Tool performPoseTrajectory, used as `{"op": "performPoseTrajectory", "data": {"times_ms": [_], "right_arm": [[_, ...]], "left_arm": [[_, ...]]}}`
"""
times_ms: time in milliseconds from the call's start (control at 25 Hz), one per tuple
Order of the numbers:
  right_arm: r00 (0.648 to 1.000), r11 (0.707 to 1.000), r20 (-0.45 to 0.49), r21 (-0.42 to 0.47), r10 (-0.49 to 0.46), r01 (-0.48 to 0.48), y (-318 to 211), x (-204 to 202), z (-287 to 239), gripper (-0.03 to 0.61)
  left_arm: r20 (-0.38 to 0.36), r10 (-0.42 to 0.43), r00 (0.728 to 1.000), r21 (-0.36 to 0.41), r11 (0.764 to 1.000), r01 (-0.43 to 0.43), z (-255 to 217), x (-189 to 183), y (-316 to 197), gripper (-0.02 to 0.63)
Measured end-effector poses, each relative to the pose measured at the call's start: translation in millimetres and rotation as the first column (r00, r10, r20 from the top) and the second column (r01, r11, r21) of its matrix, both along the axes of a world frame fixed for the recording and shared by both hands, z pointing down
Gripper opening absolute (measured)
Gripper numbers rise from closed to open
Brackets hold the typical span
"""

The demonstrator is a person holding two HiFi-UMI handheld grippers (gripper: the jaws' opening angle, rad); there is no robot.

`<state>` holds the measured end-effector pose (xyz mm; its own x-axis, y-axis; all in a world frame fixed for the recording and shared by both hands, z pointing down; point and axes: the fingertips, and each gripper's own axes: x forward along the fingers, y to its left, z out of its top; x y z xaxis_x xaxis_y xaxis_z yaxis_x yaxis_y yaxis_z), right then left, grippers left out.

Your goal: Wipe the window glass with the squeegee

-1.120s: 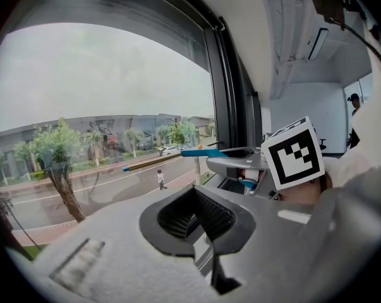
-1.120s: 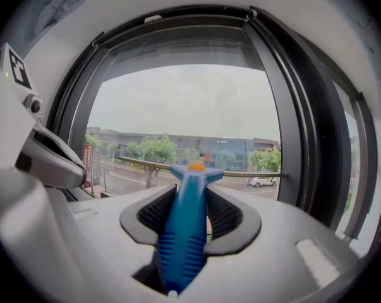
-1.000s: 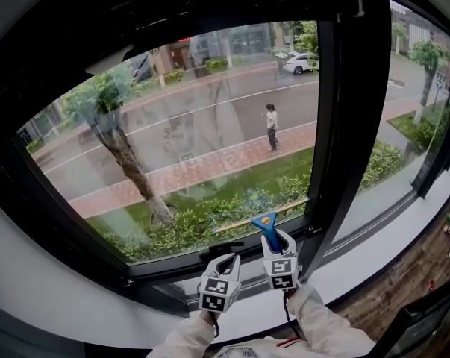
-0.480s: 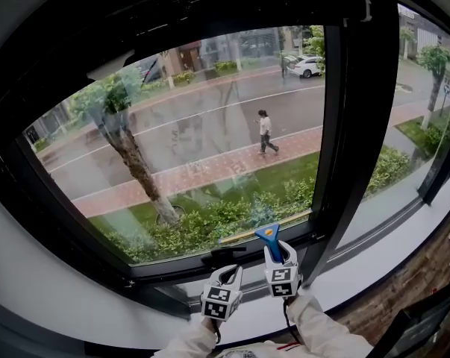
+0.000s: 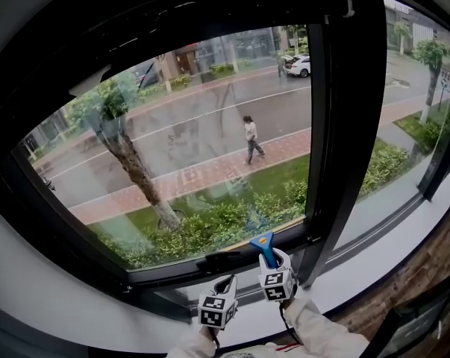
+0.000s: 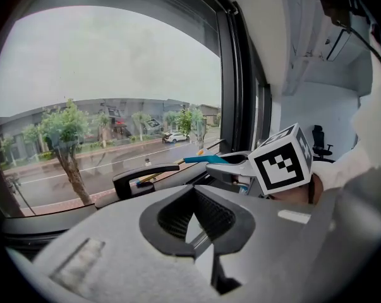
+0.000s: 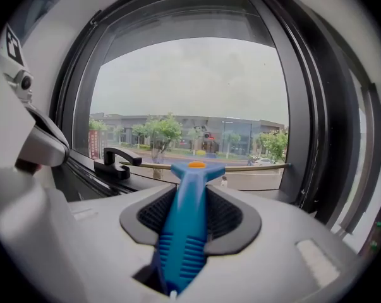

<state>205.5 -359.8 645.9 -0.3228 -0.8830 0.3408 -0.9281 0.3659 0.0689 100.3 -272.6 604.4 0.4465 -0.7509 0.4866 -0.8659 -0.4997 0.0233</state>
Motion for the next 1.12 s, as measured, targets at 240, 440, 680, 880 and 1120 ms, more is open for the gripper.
{"op": "performPoseTrajectory", "data": {"times_ms": [240,440,680,880,1120], "right_arm": [[1.000,1.000,0.008,0.014,-0.018,0.017,3.7,0.6,0.9,0.149],[1.000,1.000,0.020,0.023,-0.016,0.016,9.3,5.7,-15.1,0.149],[0.999,0.999,-0.033,0.042,0.013,-0.012,12.2,7.8,-14.1,0.149],[0.991,0.991,-0.102,0.109,0.084,-0.072,9.6,6.1,-28.8,0.149],[0.984,0.976,-0.094,0.175,0.151,-0.133,16.9,-6.0,-56.3,0.149]], "left_arm": [[0.003,-0.014,1.000,-0.001,1.000,0.014,5.3,5.1,1.8,0.000],[0.033,-0.005,0.999,0.049,0.999,0.003,2.9,6.0,3.4,0.000],[0.026,-0.035,0.999,0.069,0.997,0.033,-0.9,-9.1,9.4,0.000],[0.019,-0.040,0.999,0.084,0.996,0.039,-2.9,-29.2,21.2,0.001],[-0.012,-0.052,0.999,0.097,0.994,0.053,-2.0,-80.8,37.9,0.000]]}}
